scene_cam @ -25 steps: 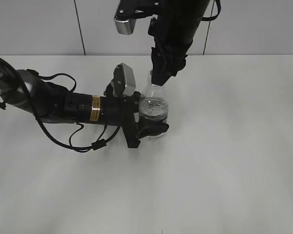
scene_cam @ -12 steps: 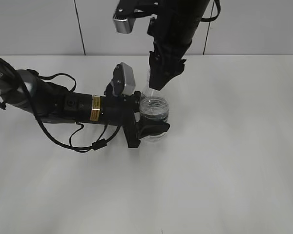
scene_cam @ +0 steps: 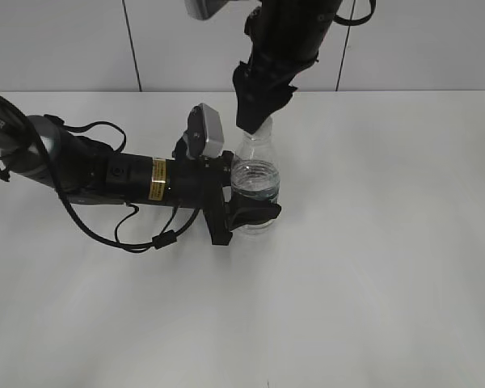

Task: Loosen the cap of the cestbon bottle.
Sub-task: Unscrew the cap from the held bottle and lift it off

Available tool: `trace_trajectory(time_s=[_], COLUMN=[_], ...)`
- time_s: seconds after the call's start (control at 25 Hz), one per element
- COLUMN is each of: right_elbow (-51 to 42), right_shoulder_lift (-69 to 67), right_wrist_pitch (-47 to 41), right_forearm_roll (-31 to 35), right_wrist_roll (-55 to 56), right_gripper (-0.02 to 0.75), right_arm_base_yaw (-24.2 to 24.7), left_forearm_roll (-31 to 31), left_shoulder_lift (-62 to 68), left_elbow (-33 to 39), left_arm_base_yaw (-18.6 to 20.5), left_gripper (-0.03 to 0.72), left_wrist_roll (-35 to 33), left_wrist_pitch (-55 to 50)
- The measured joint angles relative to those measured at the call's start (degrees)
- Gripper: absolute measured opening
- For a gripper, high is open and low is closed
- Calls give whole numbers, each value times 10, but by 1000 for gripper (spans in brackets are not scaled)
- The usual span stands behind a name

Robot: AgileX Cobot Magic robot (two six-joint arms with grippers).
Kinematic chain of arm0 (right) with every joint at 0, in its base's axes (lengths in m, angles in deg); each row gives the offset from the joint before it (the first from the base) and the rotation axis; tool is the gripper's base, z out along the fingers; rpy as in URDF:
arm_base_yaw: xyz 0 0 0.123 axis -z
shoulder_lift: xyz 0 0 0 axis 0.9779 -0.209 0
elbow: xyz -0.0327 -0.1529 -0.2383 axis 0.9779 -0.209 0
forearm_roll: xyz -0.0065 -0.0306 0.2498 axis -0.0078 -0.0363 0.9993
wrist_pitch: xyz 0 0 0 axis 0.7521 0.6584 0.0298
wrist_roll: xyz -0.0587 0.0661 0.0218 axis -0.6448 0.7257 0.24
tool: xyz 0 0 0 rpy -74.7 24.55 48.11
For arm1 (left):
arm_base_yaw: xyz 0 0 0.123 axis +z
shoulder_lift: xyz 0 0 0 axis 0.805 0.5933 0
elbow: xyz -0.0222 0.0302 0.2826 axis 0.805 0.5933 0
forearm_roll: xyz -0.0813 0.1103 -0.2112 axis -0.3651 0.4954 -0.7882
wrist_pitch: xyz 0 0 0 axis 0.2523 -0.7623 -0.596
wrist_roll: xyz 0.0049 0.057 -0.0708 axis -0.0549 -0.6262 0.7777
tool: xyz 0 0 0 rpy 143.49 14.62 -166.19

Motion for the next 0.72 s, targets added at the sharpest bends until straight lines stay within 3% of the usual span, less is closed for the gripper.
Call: trace_trajectory(time_s=[0.32, 0.6, 0.72], right_elbow=[57, 59, 59], right_shoulder_lift=[5, 6, 6], right_wrist_pitch=[0, 0, 0], right_forearm_roll=[0, -45, -43], right_wrist_roll=[180, 432, 484], right_gripper=[525, 525, 525], right_arm_base_yaw=[0, 0, 0], left_forearm_roll=[0, 0, 0], left_shoulder_lift=[0, 0, 0], left_elbow=[0, 0, 0], left_arm_base_yaw=[0, 0, 0], left_gripper=[412, 412, 412], left_wrist_roll=[7, 9, 9], left_wrist_pitch=[0, -1, -4])
